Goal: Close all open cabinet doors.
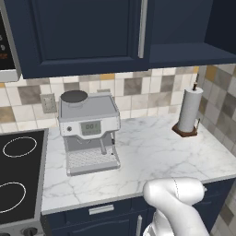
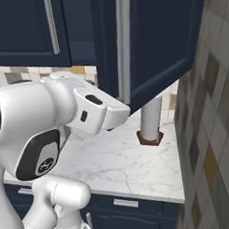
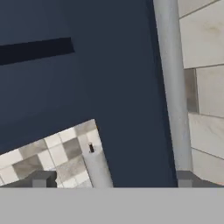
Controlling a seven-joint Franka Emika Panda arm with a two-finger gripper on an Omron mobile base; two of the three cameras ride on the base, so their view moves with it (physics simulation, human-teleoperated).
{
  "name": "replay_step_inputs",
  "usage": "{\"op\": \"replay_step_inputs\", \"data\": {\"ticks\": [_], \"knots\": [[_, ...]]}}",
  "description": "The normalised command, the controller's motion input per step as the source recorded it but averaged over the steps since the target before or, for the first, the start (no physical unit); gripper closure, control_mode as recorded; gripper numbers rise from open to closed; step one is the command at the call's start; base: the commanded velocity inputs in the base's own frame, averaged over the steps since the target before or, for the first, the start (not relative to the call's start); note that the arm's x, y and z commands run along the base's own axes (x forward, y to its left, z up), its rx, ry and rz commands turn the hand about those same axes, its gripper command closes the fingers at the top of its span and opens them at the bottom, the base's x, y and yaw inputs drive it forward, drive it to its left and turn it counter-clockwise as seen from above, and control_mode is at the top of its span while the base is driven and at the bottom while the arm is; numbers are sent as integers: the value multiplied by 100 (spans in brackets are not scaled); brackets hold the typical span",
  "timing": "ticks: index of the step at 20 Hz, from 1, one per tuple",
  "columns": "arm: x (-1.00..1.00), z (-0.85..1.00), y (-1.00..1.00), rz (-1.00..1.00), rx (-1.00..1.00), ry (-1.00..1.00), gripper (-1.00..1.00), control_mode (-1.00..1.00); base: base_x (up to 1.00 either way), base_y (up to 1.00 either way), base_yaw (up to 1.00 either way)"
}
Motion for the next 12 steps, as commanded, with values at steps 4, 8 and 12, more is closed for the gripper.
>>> {"op": "replay_step_inputs", "data": {"ticks": [4, 8, 12], "knots": [[49, 0, 46, 22, 6, -9, -100, -100, 0, 0, 0], [50, 0, 46, 20, 6, -12, -100, -100, 0, 0, 0], [54, 0, 42, 20, 6, -12, -100, -100, 0, 0, 0]]}}
